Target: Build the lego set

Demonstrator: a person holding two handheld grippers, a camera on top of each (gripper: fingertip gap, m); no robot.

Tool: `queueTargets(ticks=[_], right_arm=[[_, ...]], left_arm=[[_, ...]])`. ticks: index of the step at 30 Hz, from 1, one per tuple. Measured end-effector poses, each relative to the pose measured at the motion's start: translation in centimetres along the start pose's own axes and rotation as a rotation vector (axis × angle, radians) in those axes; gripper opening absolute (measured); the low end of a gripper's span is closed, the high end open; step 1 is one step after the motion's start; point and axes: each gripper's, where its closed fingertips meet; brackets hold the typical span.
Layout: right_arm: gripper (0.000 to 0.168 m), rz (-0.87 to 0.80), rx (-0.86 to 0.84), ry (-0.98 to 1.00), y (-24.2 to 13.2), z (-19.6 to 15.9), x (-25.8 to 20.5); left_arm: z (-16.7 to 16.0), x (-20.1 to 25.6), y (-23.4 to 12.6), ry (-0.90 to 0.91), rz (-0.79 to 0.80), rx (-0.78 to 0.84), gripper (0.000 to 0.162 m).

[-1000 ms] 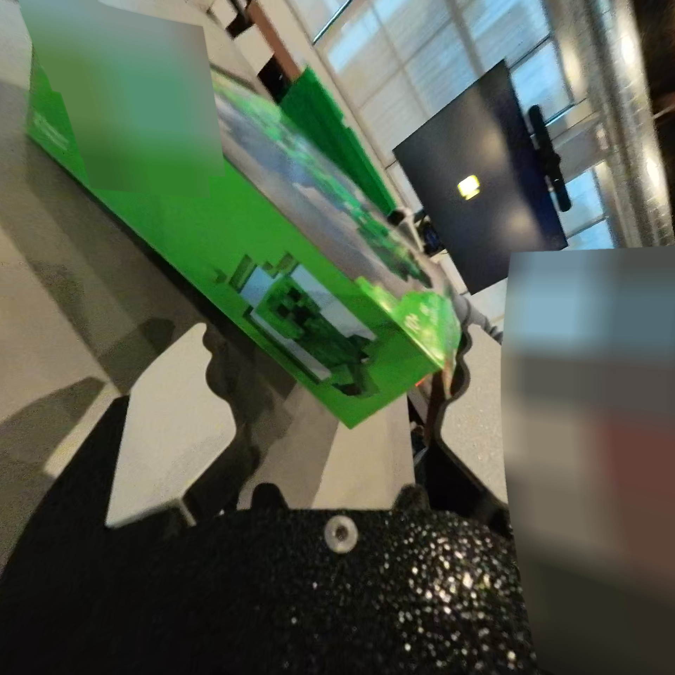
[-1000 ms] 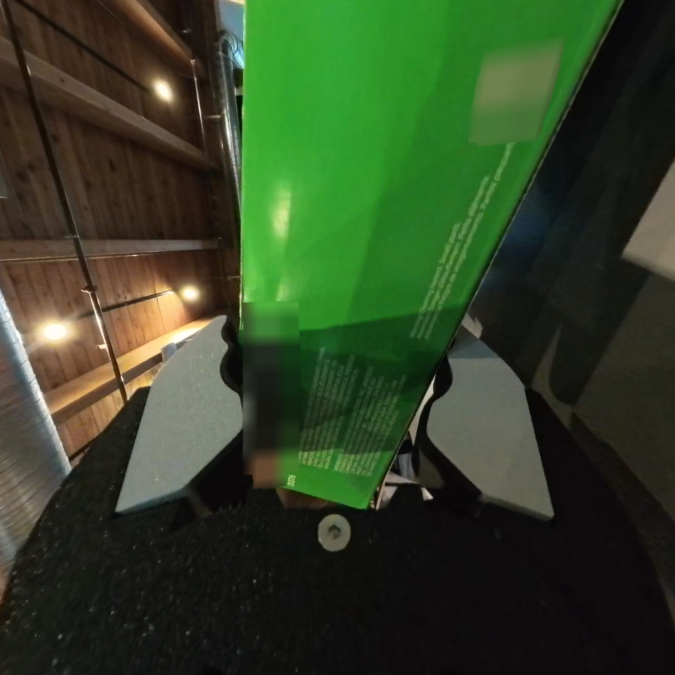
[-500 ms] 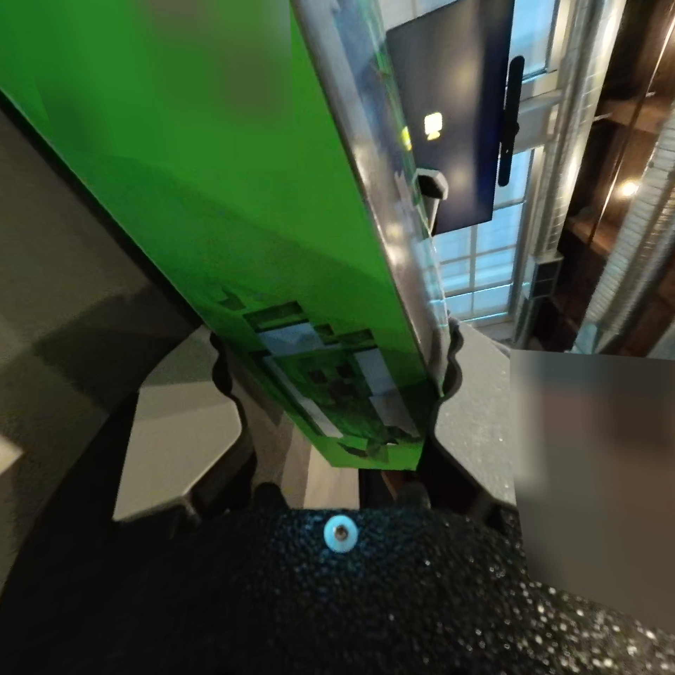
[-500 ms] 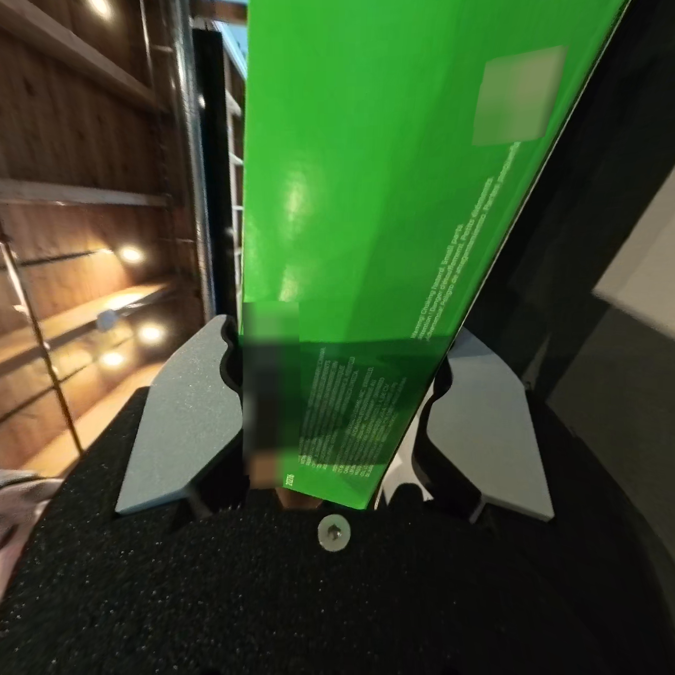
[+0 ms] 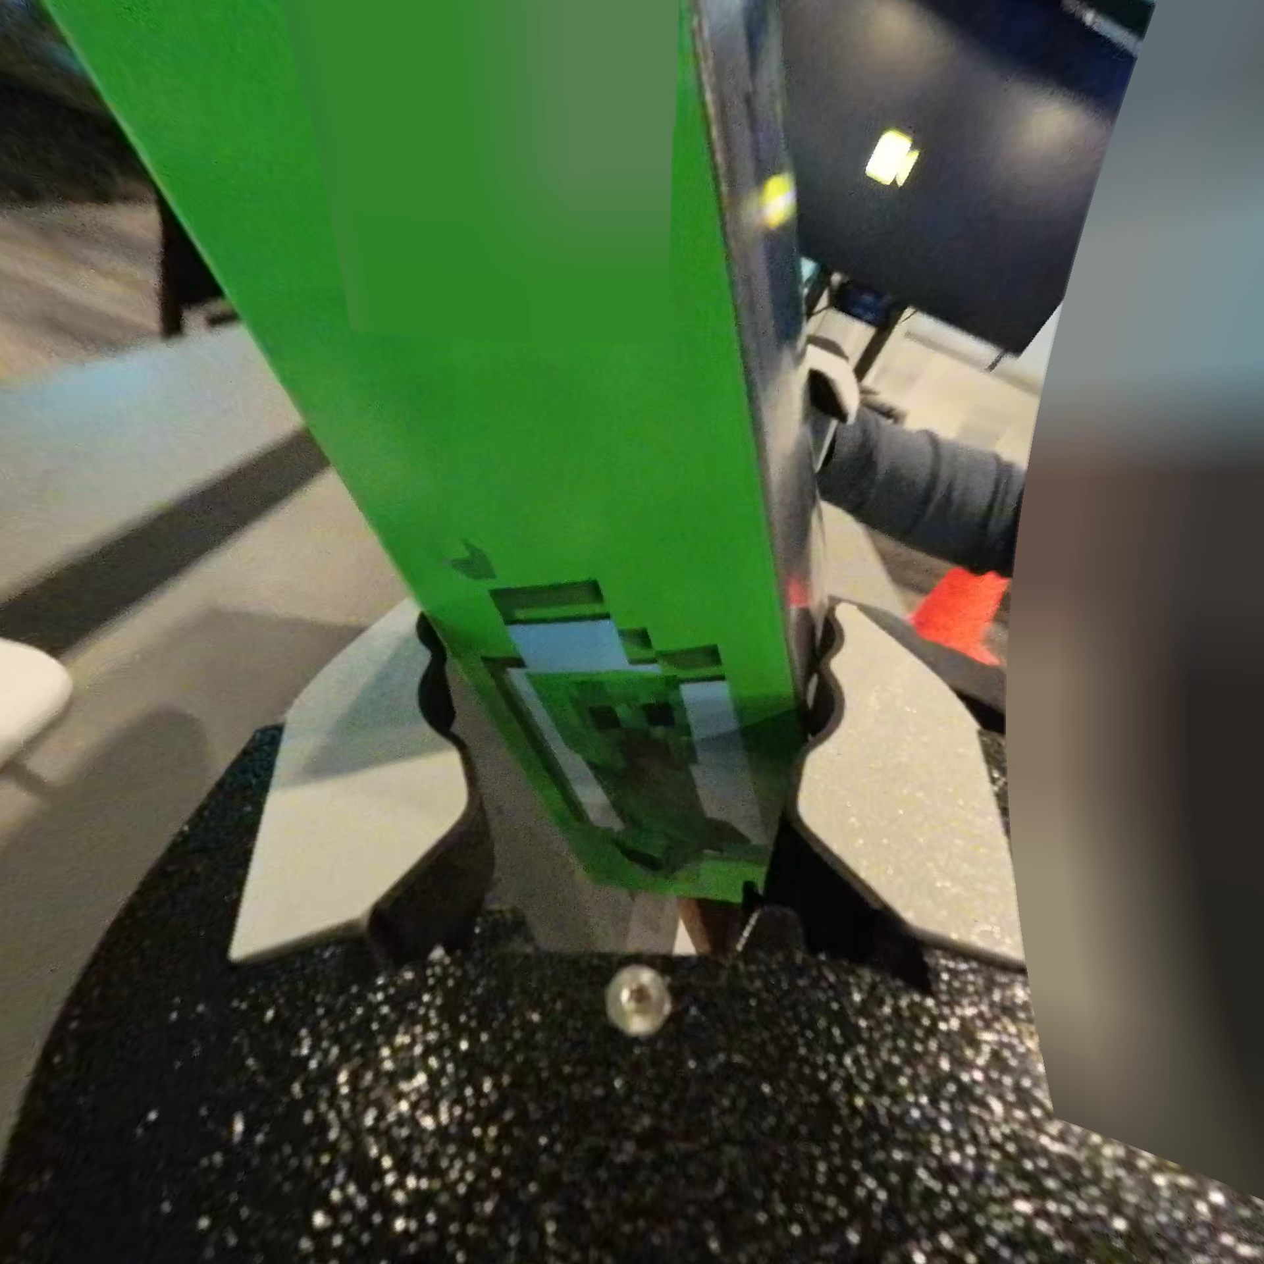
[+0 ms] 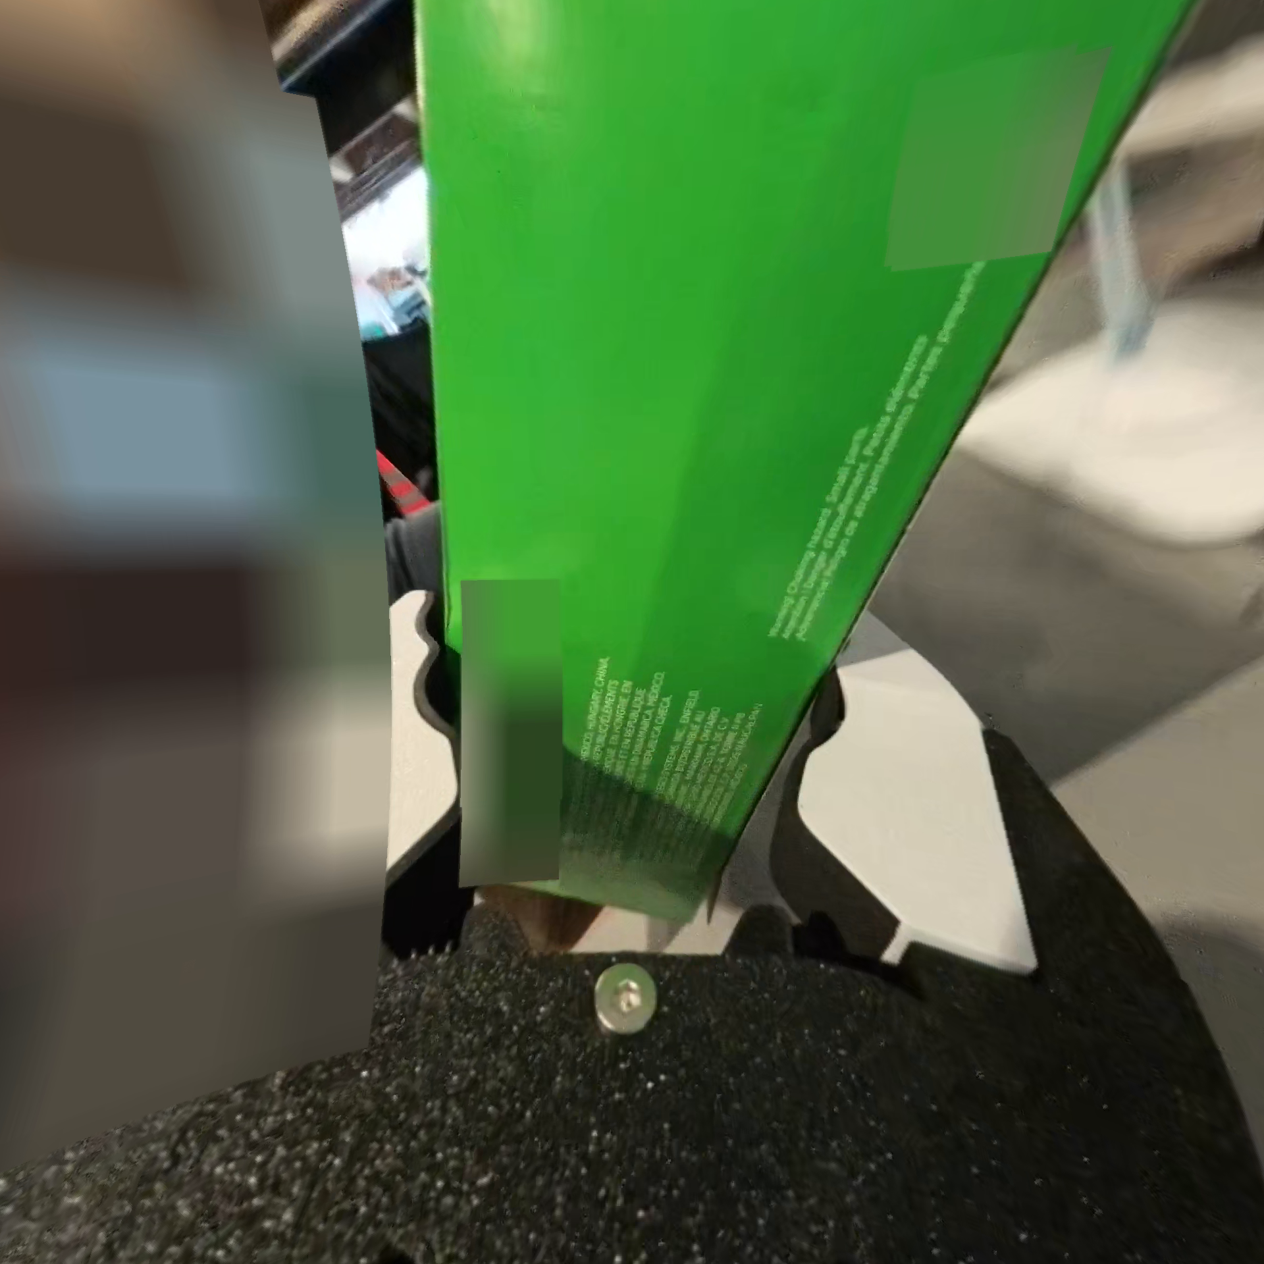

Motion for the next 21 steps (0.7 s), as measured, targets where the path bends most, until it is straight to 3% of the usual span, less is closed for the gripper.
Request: queueTargets(ticks=[4,8,11,15,17,21], right_arm=[[0.103,-0.001,0.036,-0.193,-0.1,2.4,0.0],[0.103,-0.082,-0.107,-0.294,-0.2,-0.3,2.6],[0.103,-0.046,-0.035,-0.345,-0.4,-0.2,2.3],[0.103,-0.065,-0.009,-0.579,-0.2,0.3,0.4],[0.103,-0.085,-0.026,-0.576,-0.1,0.6,0.7],[0.103,0.006,0.054,-0.627,0.3,2.9,-2.4]], left_arm=[[0.9,-1.0,0.2,0.164,0.054,-0.032,0.103],[-1.6,-2.6,0.7,0.236,0.106,-0.161,0.102],[-0.2,-1.8,0.9,0.294,0.11,-0.064,0.102],[2.2,-0.5,0.4,0.483,0.162,0.002,0.101],[2.0,-0.7,0.3,0.461,0.177,-0.017,0.1],[4.7,1.5,-0.6,0.489,0.19,0.115,0.102]])
Point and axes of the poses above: each gripper's, where its closed fingertips meet, y out along the fingers, z out of its top, x = y × z across the jaws, and after that the axes turned 7 degrees about y, right-handed
